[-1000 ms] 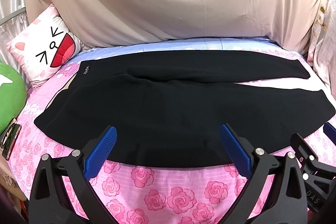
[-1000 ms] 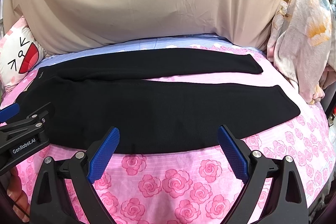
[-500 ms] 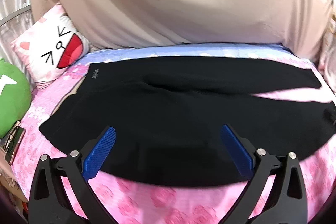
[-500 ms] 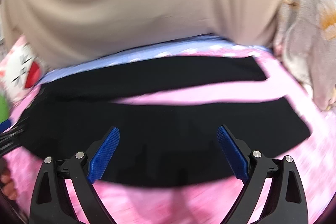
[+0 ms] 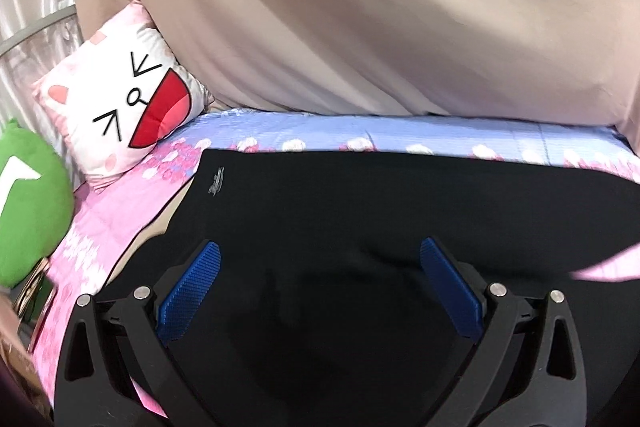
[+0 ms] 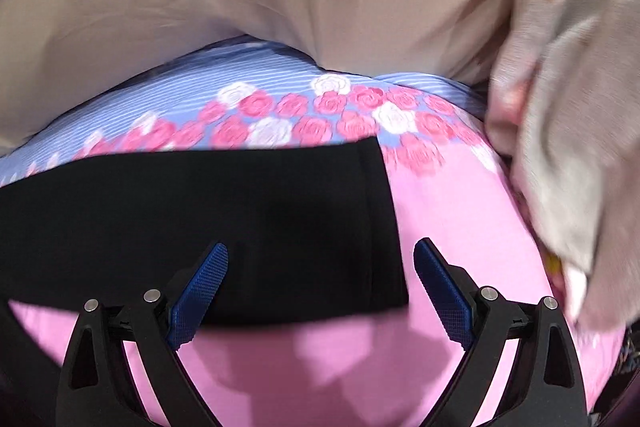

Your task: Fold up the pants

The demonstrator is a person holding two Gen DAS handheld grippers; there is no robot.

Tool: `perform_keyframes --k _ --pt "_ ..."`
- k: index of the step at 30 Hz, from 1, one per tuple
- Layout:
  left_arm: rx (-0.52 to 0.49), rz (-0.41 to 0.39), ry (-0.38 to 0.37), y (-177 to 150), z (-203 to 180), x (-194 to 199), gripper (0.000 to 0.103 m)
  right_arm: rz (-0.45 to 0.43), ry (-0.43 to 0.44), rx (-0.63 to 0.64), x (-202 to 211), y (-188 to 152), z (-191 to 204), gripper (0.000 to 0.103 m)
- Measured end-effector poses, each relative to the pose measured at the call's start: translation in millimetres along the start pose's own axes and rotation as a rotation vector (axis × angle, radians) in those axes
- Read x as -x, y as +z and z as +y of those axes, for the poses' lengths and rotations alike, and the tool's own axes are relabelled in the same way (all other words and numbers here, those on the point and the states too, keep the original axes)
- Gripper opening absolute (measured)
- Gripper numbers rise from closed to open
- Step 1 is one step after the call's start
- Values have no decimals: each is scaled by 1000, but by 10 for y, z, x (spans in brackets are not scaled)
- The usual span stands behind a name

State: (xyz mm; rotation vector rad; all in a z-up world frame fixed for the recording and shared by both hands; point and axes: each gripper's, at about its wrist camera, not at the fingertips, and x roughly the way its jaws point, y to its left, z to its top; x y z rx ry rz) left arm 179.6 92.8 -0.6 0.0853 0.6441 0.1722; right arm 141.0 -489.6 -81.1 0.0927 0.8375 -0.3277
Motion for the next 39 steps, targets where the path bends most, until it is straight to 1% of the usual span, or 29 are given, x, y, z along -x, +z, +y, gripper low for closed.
perform_keyframes --k 2,3,5,6,8,10,11,12,13,14,16,18,19,20,21,22,23,24,25,26,27,28,29,32,33,35,36,37,39 --pt "16 12 10 149 132 -230 98 24 -5 8 -132 135 11 92" --pt "33 22 -4 251 248 -392 98 39 -7 11 -199 193 22 92" --pt "77 58 -13 377 440 -628 98 74 18 24 -355 301 60 92" --pt "119 88 -36 473 617 -810 98 86 24 26 -409 334 80 92" --pt "185 131 -56 594 896 -1083 98 80 27 26 -447 399 117 93" --pt "245 183 -46 697 1185 -1395 98 83 31 13 -479 447 124 91" --pt "273 203 -59 740 1327 -1559 98 75 39 0 -488 470 112 82" --pt "281 218 -57 766 1414 -1674 98 71 48 -5 -485 476 114 75" --pt "295 238 -20 801 1527 -1836 98 60 62 -10 -509 516 102 54" --pt "301 245 0 824 1611 -1984 98 55 96 -19 -487 533 102 29" --pt "284 286 14 847 1687 -2258 98 55 129 -32 -426 548 112 23" --pt "269 359 11 835 1736 -2543 98 41 107 -19 -345 561 190 20" --pt "289 390 -10 810 1773 -2667 94 37 96 -17 -319 569 218 20" --pt "307 401 -33 800 1792 -2724 89 22 86 -13 -253 572 256 19" --pt "309 389 -30 807 1798 -2714 82 11 79 -14 -203 580 278 19" --pt "302 367 -30 840 1800 -2661 52 2 72 -19 -150 590 292 19" --pt "297 360 -40 866 1814 -2602 20 -16 75 -27 -75 602 296 19" --pt "317 363 -73 877 1846 -2550 21 -34 80 -34 7 614 286 19" --pt "355 340 -110 891 1897 -2396 20 -48 82 -40 42 618 218 19" --pt "360 313 -124 916 1942 -2262 20 -62 85 -50 133 610 219 19" --pt "349 281 -135 941 1968 -2102 20 -78 101 -60 267 591 207 19" --pt "339 243 -153 955 2007 -1870 17 -73 103 -76 374 565 201 19" --pt "334 218 -181 956 2037 -1675 13 -95 112 -70 532 526 223 19" --pt "310 172 -236 859 2122 -1074 12 -129 124 -57 842 435 269 18" --pt "297 152 -244 778 2157 -816 12 -137 132 -56 953 385 256 18" --pt "278 134 -260 674 2171 -474 12 -154 132 -49 1205 251 245 16" --pt "264 130 -263 546 2200 -258 12 -155 135 -48 1298 187 232 16" --pt "252 138 -259 453 2215 -132 12 -157 137 -45 1421 80 208 10" --pt "233 178 -248 183 2279 61 12 -154 113 -38 1595 -109 169 9"
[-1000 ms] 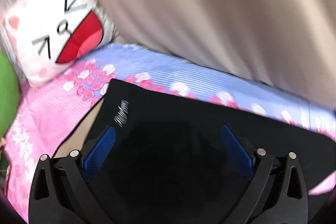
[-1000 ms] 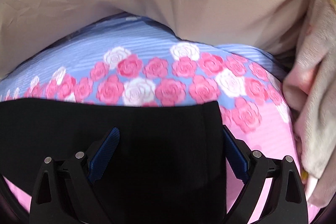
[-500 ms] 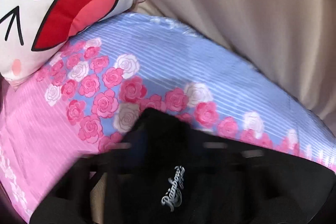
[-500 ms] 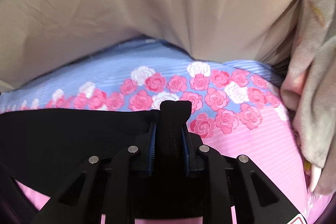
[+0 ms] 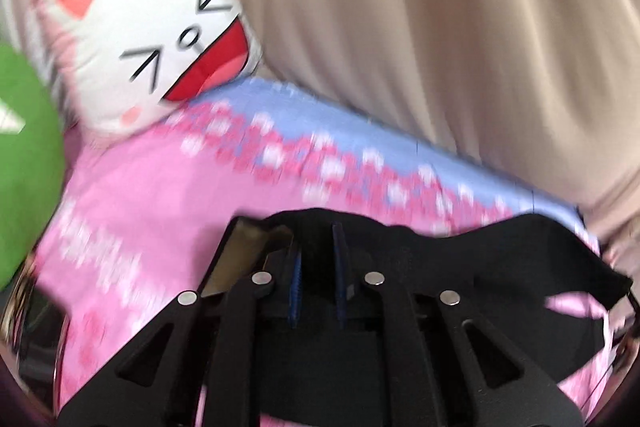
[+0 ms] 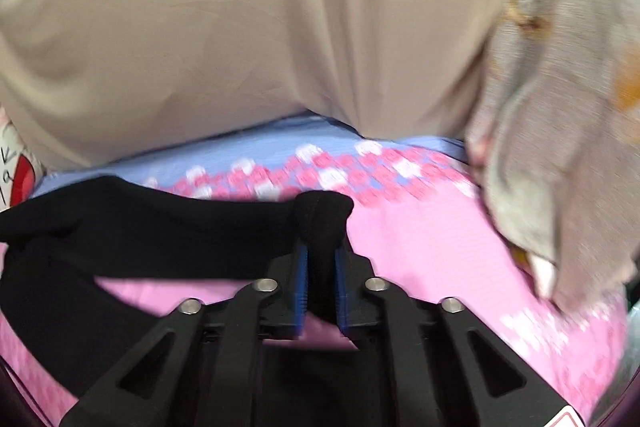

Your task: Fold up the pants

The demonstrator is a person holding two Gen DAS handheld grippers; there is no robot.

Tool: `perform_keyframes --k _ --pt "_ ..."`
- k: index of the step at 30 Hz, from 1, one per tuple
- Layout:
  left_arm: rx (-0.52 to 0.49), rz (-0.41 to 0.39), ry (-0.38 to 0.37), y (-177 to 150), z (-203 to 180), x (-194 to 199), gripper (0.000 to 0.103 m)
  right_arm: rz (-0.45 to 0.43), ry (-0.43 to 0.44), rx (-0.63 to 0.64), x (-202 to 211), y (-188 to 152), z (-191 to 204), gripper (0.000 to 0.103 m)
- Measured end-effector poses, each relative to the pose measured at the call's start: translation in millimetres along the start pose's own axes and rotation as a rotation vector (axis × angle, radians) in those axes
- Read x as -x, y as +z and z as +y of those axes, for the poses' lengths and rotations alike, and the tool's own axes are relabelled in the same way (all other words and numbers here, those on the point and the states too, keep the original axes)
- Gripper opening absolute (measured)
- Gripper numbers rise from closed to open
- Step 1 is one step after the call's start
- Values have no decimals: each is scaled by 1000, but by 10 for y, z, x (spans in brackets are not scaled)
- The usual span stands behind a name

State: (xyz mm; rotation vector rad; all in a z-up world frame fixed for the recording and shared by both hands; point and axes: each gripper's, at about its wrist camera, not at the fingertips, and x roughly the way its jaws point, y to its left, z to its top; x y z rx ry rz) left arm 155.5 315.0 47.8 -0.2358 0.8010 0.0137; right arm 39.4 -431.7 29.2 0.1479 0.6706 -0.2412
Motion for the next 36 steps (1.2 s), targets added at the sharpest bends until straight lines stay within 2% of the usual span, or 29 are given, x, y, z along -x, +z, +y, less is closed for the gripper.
perform_keyframes --k 4,6,8,9,11,12,13,14,16,18,20,21,22,23,25,28,29,31,33,34,36 --pt "-14 110 80 -615 159 -16 13 75 -6 -9 201 -484 -181 9" --pt "31 140 122 -864 277 -55 14 109 -27 3 210 -671 -207 11" --pt "97 126 153 -1068 360 33 25 127 -41 -2 289 -860 -216 16" --pt "127 108 123 -1134 373 94 32 132 -36 -6 329 -927 -200 16" --pt "182 81 56 -1203 325 179 83 120 -57 11 429 -1025 -118 17" --pt "217 75 0 -1207 263 182 89 111 -64 28 492 -1058 -30 17" --pt "238 73 -37 -1206 222 159 90 95 -48 41 558 -1089 69 20" --pt "260 79 -78 -1178 185 101 90 87 -44 44 577 -1091 124 28" --pt "329 103 -146 -1111 163 -86 90 69 -28 48 654 -1123 254 34" --pt "388 137 -199 -1066 171 -292 90 55 -8 47 711 -1169 379 34" --pt "489 198 -254 -1053 234 -562 90 60 22 50 759 -1223 493 35" --pt "534 215 -283 -1045 271 -673 89 60 26 50 780 -1254 540 36" --pt "548 208 -280 -1035 284 -690 79 65 32 54 806 -1292 582 40" --pt "540 189 -272 -985 291 -680 48 67 35 54 825 -1319 611 46" --pt "511 187 -252 -884 296 -609 13 70 57 35 857 -1352 646 49" --pt "475 114 -267 -774 387 -207 8 63 97 14 916 -1364 673 49" --pt "455 92 -245 -762 437 -38 6 63 104 8 920 -1366 654 51" --pt "425 68 -167 -793 536 178 3 70 121 -17 924 -1392 591 55" --pt "375 23 28 -850 653 344 1 90 143 -77 870 -1436 470 55" --pt "370 22 57 -880 708 351 1 104 156 -111 833 -1462 408 55" --pt "396 76 22 -973 820 270 1 139 180 -206 733 -1521 252 55"
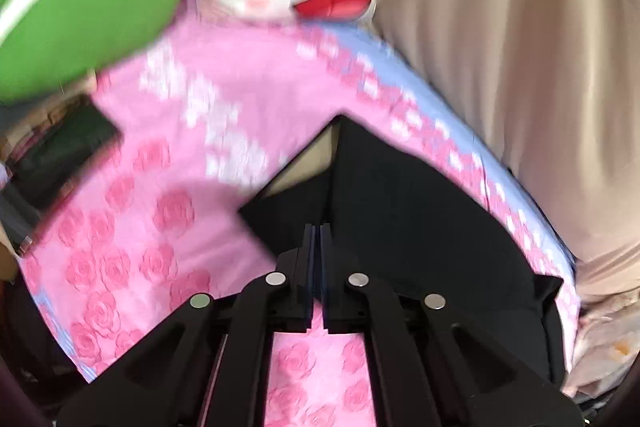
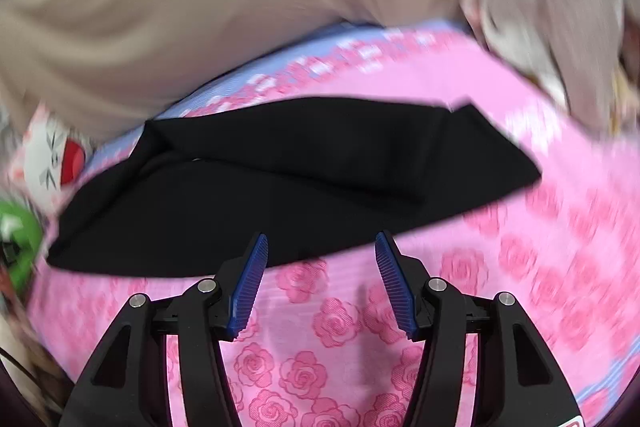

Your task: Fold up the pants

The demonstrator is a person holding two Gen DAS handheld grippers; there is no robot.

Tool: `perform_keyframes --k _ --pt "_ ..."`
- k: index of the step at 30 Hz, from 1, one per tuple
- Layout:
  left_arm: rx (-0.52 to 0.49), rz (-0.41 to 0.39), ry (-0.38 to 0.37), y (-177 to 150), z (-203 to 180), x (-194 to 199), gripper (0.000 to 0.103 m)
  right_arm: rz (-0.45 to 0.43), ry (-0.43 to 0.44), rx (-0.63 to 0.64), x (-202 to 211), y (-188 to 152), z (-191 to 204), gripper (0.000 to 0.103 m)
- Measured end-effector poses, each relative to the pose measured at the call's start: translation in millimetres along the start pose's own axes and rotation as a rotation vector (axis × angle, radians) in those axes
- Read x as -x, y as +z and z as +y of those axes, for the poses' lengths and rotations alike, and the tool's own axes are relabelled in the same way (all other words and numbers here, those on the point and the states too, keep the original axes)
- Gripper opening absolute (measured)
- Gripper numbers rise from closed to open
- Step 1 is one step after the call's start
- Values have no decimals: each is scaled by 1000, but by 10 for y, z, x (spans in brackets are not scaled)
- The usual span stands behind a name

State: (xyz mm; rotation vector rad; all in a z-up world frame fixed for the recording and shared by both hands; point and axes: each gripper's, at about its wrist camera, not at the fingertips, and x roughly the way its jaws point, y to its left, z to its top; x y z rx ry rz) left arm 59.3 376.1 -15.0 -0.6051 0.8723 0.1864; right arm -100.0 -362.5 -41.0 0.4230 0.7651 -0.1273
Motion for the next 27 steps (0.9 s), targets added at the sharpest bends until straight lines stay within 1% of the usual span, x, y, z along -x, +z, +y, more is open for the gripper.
perform_keyframes --k 1,3,6,7,8,9,10,11,12,13,15,16,17,18,19,20,22,23,24,25,26,27 --pt "28 33 -19 -48 56 -67 1 4 3 -39 -26 6 -73 55" --pt "23 78 -51 -175 19 -152 1 -2 -11 -82 -48 50 -169 56" --pt "-18 157 -162 -369 -194 -280 9 -14 -9 -128 -109 206 -316 57" --pt "-22 170 -175 -403 -242 -325 15 -9 -22 -132 -160 265 -360 57" --pt "-29 176 -189 -453 -327 -357 27 -3 -44 -139 -246 335 -414 57" --pt "-45 175 -190 -487 -425 -383 34 9 -51 -145 -346 396 -462 57" --pt "-55 171 -188 -507 -507 -396 46 22 -48 -151 -420 430 -507 45" --pt "-67 164 -186 -531 -598 -401 51 43 -39 -163 -535 483 -554 7" --pt "-73 161 -177 -544 -669 -404 52 55 -35 -163 -585 534 -566 7" --pt "-73 162 -176 -544 -701 -402 53 41 -31 -153 -546 606 -550 6" --pt "-78 169 -174 -553 -739 -398 57 -81 3 -81 -124 804 -408 6" --pt "-83 164 -160 -548 -742 -384 62 -141 14 -42 108 877 -344 6" --pt "-91 156 -147 -516 -748 -395 69 -212 -8 13 371 943 -294 6" --pt "-96 149 -132 -482 -745 -404 73 -245 -81 53 489 976 -298 6" --pt "-94 143 -123 -470 -728 -420 79 -243 -173 85 501 996 -346 6" --pt "-89 146 -115 -463 -716 -454 82 -186 -248 77 384 996 -532 6" --pt "-65 162 -110 -455 -663 -524 82 -55 -273 -6 77 900 -925 9" --pt "-47 173 -110 -440 -640 -572 82 -1 -318 -35 -79 793 -1073 10" --pt "-23 178 -107 -412 -611 -617 82 10 -356 -40 -117 717 -1097 12" --pt "-6 180 -100 -385 -579 -639 82 3 -373 -33 -110 642 -1077 16" --pt "15 183 -88 -344 -545 -672 83 -48 -382 -25 -11 567 -962 21" --pt "29 182 -93 -307 -521 -696 85 -72 -387 -17 45 541 -890 24"
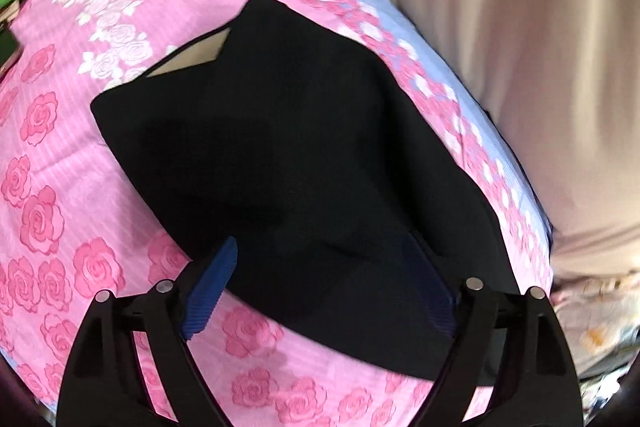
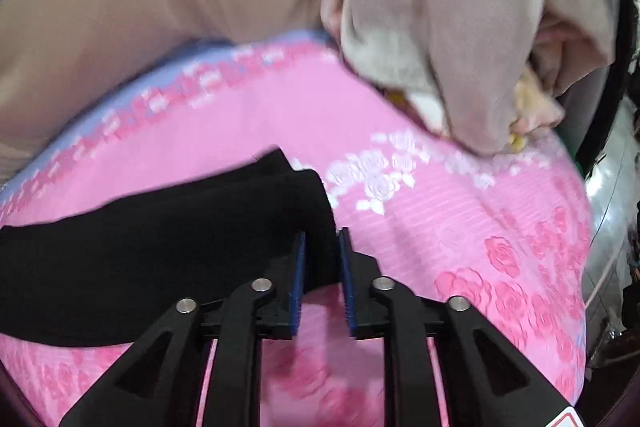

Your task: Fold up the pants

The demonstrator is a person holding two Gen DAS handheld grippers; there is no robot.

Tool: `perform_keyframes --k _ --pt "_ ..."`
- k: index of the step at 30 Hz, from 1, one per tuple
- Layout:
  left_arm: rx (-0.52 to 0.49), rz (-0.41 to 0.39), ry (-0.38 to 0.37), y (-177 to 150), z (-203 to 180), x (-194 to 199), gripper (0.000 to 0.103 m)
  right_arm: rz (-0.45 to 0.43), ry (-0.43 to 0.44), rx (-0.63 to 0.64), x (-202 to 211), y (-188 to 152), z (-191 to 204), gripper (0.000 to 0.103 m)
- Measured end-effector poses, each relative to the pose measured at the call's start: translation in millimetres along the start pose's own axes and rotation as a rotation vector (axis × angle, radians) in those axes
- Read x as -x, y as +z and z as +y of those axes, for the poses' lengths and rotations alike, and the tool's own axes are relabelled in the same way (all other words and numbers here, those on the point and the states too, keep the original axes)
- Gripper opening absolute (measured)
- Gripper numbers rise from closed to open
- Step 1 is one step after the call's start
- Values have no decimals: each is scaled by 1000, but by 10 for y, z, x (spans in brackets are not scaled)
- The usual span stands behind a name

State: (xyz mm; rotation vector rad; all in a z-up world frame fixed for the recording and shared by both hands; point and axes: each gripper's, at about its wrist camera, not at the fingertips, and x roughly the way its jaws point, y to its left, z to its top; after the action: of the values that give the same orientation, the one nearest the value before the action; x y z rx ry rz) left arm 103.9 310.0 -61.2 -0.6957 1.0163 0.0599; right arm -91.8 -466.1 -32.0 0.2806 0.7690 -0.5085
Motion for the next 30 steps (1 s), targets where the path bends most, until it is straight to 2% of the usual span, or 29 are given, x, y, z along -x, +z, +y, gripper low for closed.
perform_keyframes --k 2,5,6,7,8,9,10,13,15,17,18,19,22,23,24,27,28,30 --pt "26 5 -2 66 43 -50 87 -72 -6 44 266 -57 212 42" --pt "44 22 -26 135 53 -164 86 -116 32 96 473 -89 490 49" --pt "29 11 -19 163 23 -178 82 -121 52 102 518 -115 560 50" --pt "15 7 -13 178 -3 -186 58 -123 77 110 552 -145 641 50" --pt "-2 15 -4 204 -33 -200 22 -115 115 116 568 -181 738 50" --pt "-7 25 10 232 -44 -197 10 -105 142 121 572 -215 820 50" --pt "-9 22 -5 284 -50 -125 8 -98 157 127 571 -237 896 50" --pt "-72 -33 -17 388 -99 356 6 -87 193 150 608 -285 1108 50" --pt "-115 -91 32 429 -51 726 6 -99 197 165 669 -316 1157 51" --pt "-103 -107 121 497 157 896 7 -101 180 178 666 -363 1150 55" --pt "-98 -86 147 512 240 852 7 -94 173 178 628 -385 1136 55" --pt "-102 -18 188 504 359 661 8 -80 172 174 576 -405 1129 55" --pt "-130 81 295 372 472 230 9 -27 169 125 407 -483 1068 55" --pt "-145 69 341 330 481 155 13 -16 164 117 374 -501 1053 55" --pt "-156 58 357 312 477 137 14 -14 152 116 361 -516 1035 55" --pt "-152 13 368 278 425 232 16 -15 90 133 380 -554 943 57" --pt "-150 -14 372 262 396 315 22 -12 74 124 387 -561 886 58" --pt "-163 -76 425 202 313 500 34 -3 63 92 385 -580 718 59"
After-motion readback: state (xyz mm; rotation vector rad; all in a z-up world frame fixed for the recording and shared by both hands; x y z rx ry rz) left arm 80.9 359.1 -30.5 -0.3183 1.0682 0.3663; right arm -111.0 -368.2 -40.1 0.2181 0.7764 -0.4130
